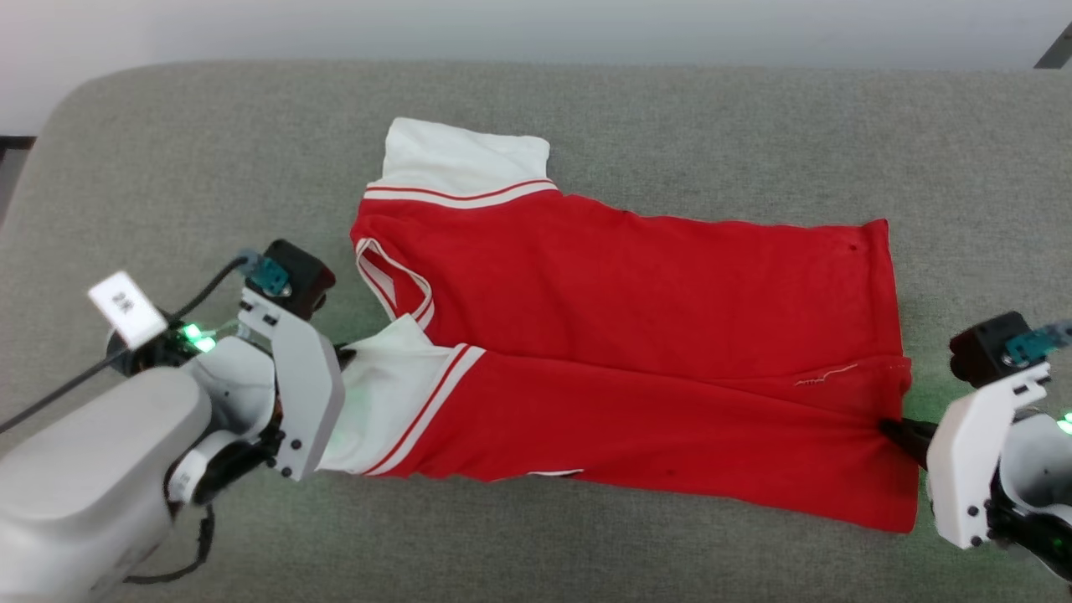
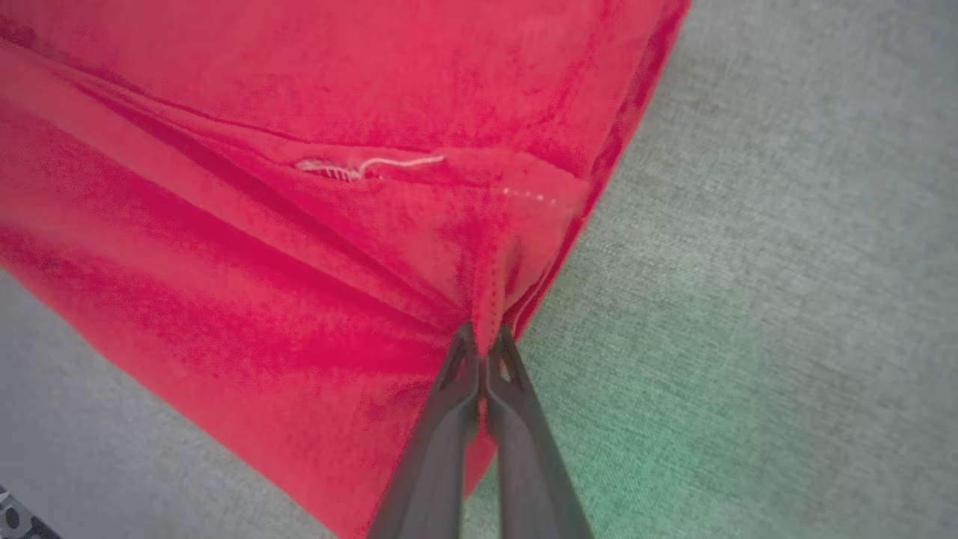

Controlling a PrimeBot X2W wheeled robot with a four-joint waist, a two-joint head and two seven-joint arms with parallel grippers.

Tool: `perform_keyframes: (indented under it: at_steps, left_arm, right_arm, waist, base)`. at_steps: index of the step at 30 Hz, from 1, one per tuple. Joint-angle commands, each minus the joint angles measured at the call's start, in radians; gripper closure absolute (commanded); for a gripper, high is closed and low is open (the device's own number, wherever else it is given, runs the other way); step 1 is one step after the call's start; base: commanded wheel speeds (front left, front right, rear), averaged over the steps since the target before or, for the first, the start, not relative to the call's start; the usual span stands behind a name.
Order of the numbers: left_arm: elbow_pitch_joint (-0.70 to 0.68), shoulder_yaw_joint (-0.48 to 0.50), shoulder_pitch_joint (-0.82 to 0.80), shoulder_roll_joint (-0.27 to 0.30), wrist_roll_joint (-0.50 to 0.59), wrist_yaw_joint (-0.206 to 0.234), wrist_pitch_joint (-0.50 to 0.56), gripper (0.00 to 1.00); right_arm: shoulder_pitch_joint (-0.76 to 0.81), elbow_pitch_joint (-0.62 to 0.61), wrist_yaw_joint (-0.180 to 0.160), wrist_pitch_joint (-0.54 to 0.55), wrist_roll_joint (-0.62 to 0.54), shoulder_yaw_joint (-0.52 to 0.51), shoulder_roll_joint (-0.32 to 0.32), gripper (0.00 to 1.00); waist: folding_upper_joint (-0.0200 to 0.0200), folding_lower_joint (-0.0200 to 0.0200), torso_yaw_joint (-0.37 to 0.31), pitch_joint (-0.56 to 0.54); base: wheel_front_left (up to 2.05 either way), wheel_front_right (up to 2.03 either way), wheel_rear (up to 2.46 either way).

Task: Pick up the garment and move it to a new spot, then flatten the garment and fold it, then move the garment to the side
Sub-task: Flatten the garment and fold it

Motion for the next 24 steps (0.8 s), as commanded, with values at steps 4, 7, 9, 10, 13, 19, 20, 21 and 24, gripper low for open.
perform_keyframes:
  at_steps: [4, 7, 9, 10, 13, 19, 20, 21, 24]
  left_arm:
    - [0.114, -0.011, -0.02, -0.059, -0.034, -0.04, 0.032, 1.0]
    - [0.194, -0.016, -0.027, -0.101, -0.064, -0.063, 0.064, 0.97]
    - [0.237, -0.017, -0.032, -0.124, -0.075, -0.071, 0.077, 0.95]
    - [0.258, -0.018, -0.031, -0.134, -0.083, -0.076, 0.087, 0.94]
    - [0.309, -0.014, -0.032, -0.157, -0.104, -0.079, 0.103, 0.81]
    - [0.356, -0.002, -0.05, -0.186, -0.124, -0.078, 0.107, 0.0]
    - [0.358, 0.001, -0.056, -0.188, -0.125, -0.075, 0.104, 0.0]
    - [0.36, 0.007, -0.062, -0.188, -0.127, -0.072, 0.1, 0.0]
    - [0.359, 0.014, -0.071, -0.181, -0.123, -0.06, 0.098, 0.0]
  right_arm:
    - [-0.053, 0.075, -0.002, 0.001, 0.016, 0.052, 0.004, 1.0]
    - [-0.085, 0.119, -0.002, 0.003, 0.018, 0.091, 0.003, 1.0]
    - [-0.1, 0.141, -0.002, 0.003, 0.024, 0.112, 0.007, 1.0]
    - [-0.109, 0.148, -0.002, 0.006, 0.02, 0.126, 0.004, 1.0]
    - [-0.131, 0.169, -0.002, 0.01, 0.03, 0.153, 0.005, 1.0]
    - [-0.153, 0.191, -0.002, 0.024, 0.046, 0.179, -0.004, 1.0]
    - [-0.157, 0.192, -0.002, 0.023, 0.047, 0.179, -0.006, 0.86]
    - [-0.16, 0.193, -0.002, 0.021, 0.045, 0.18, -0.008, 0.66]
    - [-0.163, 0.198, -0.002, 0.018, 0.042, 0.178, -0.009, 0.0]
  waist:
    - [0.0, 0.0, -0.004, 0.011]
    - [0.0, 0.0, -0.004, 0.016]
    - [0.0, 0.0, -0.005, 0.018]
    - [0.0, 0.0, -0.005, 0.018]
    - [0.0, 0.0, -0.006, 0.019]
    - [0.0, 0.0, 0.003, 0.01]
    - [0.0, 0.0, 0.005, 0.007]
    - [0.0, 0.0, 0.008, 0.004]
    - [0.0, 0.0, 0.018, -0.011]
  base:
    - [0.0, 0.0, 0.0]
    - [0.0, 0.0, 0.0]
    - [0.0, 0.0, 0.0]
    - [0.0, 0.0, 0.0]
    - [0.0, 0.0, 0.0]
    - [0.0, 0.0, 0.0]
    - [0.0, 0.0, 0.0]
    - [0.0, 0.0, 0.0]
    - [0.0, 0.0, 0.0]
